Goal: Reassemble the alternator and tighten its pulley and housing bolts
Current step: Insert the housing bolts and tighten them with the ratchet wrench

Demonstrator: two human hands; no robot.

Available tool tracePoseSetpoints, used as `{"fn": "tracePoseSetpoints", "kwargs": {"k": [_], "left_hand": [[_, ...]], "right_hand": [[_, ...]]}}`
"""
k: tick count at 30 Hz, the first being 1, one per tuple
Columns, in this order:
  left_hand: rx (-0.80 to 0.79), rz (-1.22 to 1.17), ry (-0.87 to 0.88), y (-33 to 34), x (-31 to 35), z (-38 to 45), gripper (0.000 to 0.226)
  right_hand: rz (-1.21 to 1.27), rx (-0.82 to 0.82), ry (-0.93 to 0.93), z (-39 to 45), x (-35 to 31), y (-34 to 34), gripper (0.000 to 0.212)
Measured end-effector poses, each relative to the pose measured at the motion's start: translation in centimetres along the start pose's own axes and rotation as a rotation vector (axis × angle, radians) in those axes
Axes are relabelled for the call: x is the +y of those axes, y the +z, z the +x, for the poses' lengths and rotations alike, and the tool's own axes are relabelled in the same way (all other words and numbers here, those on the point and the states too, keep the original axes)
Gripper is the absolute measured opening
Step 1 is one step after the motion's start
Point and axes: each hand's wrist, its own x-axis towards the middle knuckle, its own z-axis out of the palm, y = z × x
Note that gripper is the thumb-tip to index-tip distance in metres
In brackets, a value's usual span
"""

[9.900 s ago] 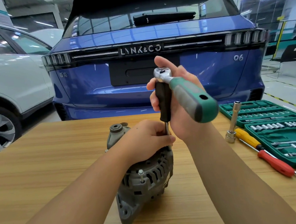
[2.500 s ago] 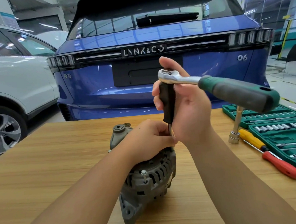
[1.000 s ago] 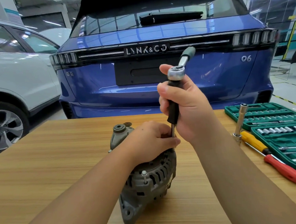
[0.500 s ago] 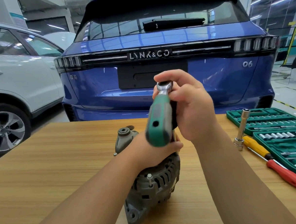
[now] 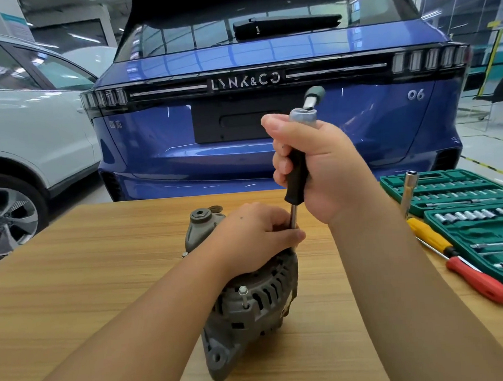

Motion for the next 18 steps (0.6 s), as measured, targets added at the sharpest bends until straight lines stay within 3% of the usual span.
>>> {"fn": "tracePoseSetpoints", "kwargs": {"k": [2, 4, 9, 14, 18], "left_hand": [[0.002, -0.019, -0.006, 0.0, 0.0, 0.0, 0.022], [0.001, -0.04, -0.016, -0.1, -0.1, 0.0, 0.022], [0.003, -0.039, 0.008, 0.1, -0.3, -0.2, 0.019], [0.008, -0.044, -0.002, 0.2, -0.4, -0.1, 0.01], [0.012, -0.047, -0.01, 0.1, -0.3, -0.1, 0.01]], "right_hand": [[0.127, -0.107, 0.041, -0.1, 0.0, -0.2, 0.024], [0.121, -0.113, -0.046, -0.1, 0.7, 0.2, 0.031], [-0.207, -0.03, -0.415, -0.5, 2.2, 1.5, 0.039], [0.192, -0.185, -0.155, -0.5, 1.4, 0.6, 0.043], [0.088, -0.086, -0.075, -0.5, 1.0, 0.8, 0.043]]}}
